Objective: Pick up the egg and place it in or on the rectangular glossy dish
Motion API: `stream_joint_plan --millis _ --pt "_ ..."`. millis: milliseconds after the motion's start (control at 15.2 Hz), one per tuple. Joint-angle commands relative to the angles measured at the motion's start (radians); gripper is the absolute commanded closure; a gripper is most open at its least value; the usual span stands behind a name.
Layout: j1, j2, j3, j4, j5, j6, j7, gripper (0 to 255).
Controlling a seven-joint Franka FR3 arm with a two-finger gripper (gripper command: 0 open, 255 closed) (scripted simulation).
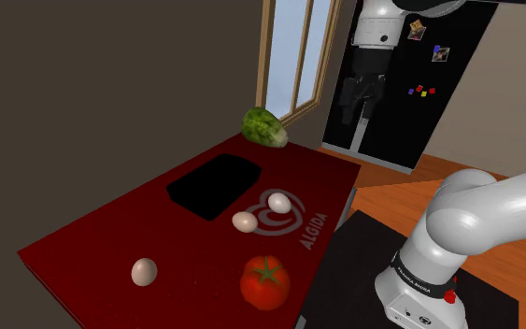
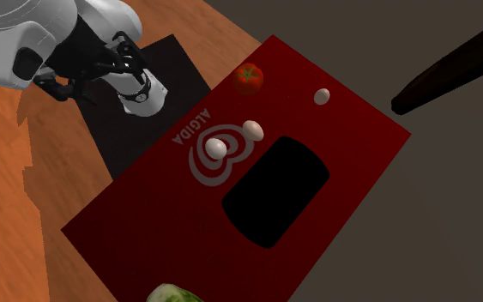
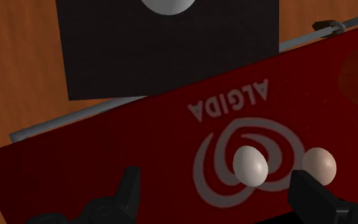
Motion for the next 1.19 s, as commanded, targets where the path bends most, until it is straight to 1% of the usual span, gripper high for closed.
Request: stream_joint_plan --millis 0,330,594,858,1122 --pt "0.000 0.000 0.000 0.000 0.000 0.000 0.000 0" --pt "0.030 0.064 0.083 -0.072 0.056 0.131 0.073 0" --pt "0.053 0.141 0.150 -0.107 0.095 0.241 0.129 0" --pt "0.073 0.241 0.218 -0.121 0.125 0.353 0.185 0" --pt "0.088 0.361 0.286 -0.114 0.140 0.464 0.245 0"
